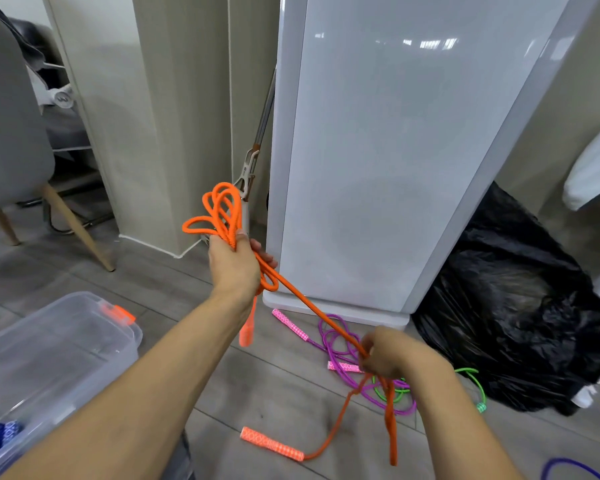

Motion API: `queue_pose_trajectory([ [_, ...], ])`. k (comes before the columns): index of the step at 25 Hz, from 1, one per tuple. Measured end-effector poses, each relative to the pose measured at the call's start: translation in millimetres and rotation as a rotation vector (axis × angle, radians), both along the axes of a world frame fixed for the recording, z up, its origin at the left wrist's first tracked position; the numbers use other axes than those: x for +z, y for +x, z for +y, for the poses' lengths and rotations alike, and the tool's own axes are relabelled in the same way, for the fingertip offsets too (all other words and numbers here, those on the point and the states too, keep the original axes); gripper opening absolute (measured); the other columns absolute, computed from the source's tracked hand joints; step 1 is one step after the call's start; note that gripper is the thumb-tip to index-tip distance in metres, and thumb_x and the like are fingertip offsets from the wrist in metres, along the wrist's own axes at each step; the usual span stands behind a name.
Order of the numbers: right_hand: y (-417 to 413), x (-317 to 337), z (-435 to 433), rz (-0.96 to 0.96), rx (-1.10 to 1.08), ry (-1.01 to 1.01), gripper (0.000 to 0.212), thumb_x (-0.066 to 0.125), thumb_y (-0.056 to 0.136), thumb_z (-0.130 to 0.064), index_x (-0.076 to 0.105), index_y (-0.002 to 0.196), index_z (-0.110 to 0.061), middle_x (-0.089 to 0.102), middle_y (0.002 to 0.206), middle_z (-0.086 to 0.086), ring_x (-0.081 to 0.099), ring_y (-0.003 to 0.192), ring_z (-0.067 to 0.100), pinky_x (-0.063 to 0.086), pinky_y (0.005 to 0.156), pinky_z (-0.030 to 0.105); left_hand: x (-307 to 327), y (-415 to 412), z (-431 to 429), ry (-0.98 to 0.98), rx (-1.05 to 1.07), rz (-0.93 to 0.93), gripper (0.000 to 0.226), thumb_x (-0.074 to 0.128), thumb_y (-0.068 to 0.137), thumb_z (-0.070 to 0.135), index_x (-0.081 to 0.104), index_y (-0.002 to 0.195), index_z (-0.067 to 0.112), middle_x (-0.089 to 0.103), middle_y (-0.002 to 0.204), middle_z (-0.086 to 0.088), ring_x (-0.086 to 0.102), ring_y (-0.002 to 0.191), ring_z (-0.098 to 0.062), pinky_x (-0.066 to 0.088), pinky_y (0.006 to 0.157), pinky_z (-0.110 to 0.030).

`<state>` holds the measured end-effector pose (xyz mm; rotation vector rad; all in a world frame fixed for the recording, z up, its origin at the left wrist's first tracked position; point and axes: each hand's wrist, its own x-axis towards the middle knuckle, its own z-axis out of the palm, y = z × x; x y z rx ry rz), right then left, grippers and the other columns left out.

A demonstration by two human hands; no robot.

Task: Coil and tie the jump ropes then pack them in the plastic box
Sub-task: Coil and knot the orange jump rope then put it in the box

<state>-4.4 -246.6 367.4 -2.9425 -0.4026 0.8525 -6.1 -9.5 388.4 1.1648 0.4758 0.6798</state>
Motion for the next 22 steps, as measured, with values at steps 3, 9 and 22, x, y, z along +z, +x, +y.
queue_pose_trajectory([
  [3,-4.5,4.0,-0.2,0.122,0.024,-0.189,0.036,0.044,0.103,-0.008,0.057,0.135,-0.003,0.064,0.112,0.013,0.065,0.097,0.028,0.052,0.080,0.031,1.6,-1.3,2.9,-0.001,0.023,0.002,0.009,0.037,0.106,0.016,0.042,0.104,0.009,0.053,0.073,-0.008,0.061,0.044,-0.015,0.054,0.047,-0.032],
  [9,-4.3,2.3,-8.0,0.058,-0.200,0.020,0.030,0.041,0.106,-0.025,0.060,0.116,-0.005,0.070,0.109,0.017,0.073,0.087,0.031,0.055,0.072,0.035,3.2,-8.6,-1.4,0.039,0.034,0.008,0.008,0.037,0.107,0.017,0.040,0.103,0.011,0.053,0.075,-0.007,0.061,0.050,-0.019,0.056,0.049,-0.032],
  [22,5.2,-10.3,-19.7,-0.192,-0.281,0.405,0.028,0.063,0.094,-0.039,0.066,0.116,-0.021,0.069,0.115,0.004,0.067,0.100,0.019,0.051,0.087,0.027,2.5,-11.4,-11.2,-0.091,-0.178,0.007,0.016,0.036,0.107,0.012,0.045,0.102,0.001,0.053,0.073,-0.015,0.065,0.047,-0.022,0.057,0.046,-0.037],
])
